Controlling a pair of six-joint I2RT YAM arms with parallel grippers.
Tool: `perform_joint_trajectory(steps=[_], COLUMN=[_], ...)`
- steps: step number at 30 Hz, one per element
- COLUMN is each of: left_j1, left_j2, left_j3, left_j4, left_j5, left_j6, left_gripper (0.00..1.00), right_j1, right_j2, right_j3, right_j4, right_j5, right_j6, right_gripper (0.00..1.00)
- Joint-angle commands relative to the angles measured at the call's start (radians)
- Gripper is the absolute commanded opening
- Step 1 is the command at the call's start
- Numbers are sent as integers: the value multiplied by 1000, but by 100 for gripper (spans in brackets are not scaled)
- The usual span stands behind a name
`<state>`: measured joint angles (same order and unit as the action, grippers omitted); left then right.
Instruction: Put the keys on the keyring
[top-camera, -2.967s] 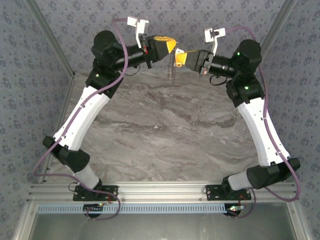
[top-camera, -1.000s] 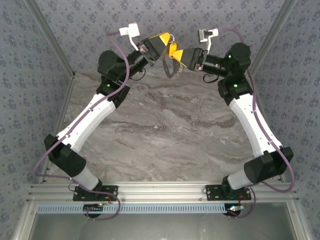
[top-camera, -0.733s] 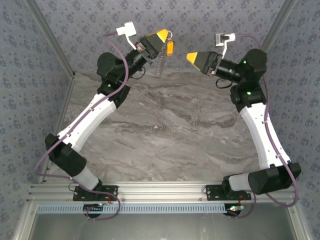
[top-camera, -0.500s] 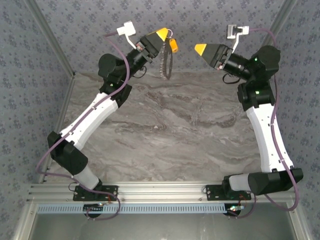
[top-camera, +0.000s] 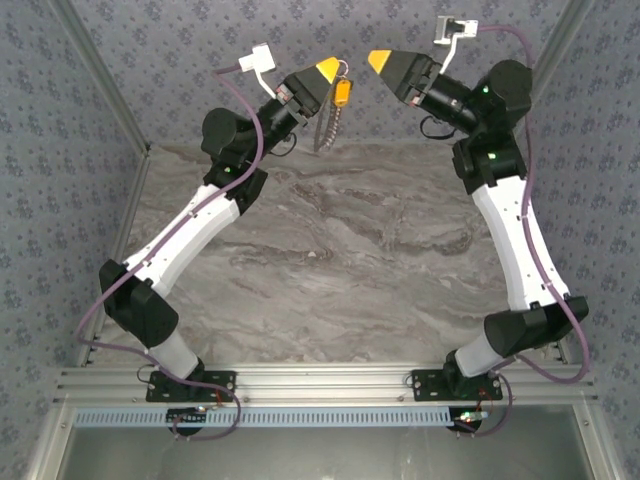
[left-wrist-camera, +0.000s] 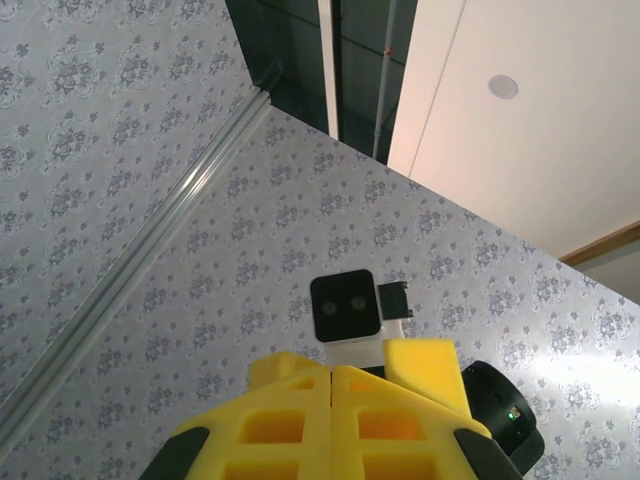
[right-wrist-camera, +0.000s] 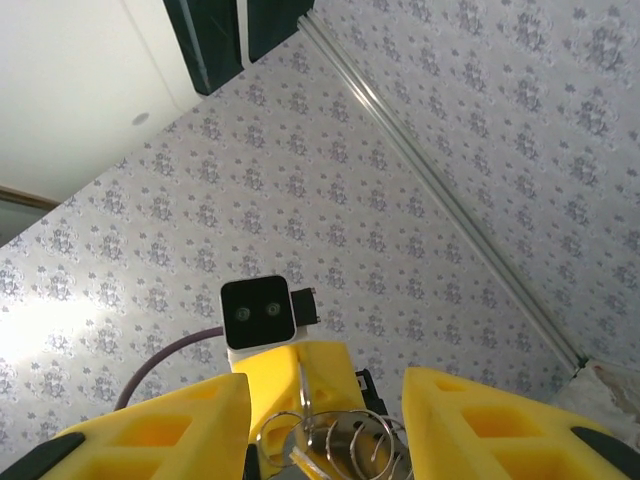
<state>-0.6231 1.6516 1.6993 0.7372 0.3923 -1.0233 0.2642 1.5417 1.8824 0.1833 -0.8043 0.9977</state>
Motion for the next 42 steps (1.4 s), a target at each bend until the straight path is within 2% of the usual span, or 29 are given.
perform_joint_trajectory(steps=[1,10,15,17,23,29,32,35,38,42], left_j1=[-6,-7,-6,-8,-9,-4,10,25,31,37], left_j2=[-10,-11,-10,-9,-9,-24,-55,-89,-118,-131], left_j3=[40,35,36,37,37,35,30,37,66,119], left_j4=[64,67,69,70,67,9,-80,-220,-391,-576], left_j5=[-5,-3,-4,-4,-3,2,20,51,82,117], left_j6=[-11,-10,-11,-12,-15,21,87,186,316,459], left_gripper=[0,0,0,0,0,1,23,37,44,49], right_j1=[30,76,93,97,99,81,58,28,2,-25], right_j2=[17,42,41,42,46,34,16,-7,-26,-28], right_j3=[48,60,53,52,57,55,55,51,53,81], right_j4=[6,0,-14,-21,-18,-48,-132,-233,-351,-505], right_j5=[14,-1,-8,-9,-16,-46,-74,-111,-138,-176], right_j6=[-27,-39,-52,-56,-52,-72,-133,-209,-303,-432], right_gripper=[44,28,28,25,0,0,0,0,0,0])
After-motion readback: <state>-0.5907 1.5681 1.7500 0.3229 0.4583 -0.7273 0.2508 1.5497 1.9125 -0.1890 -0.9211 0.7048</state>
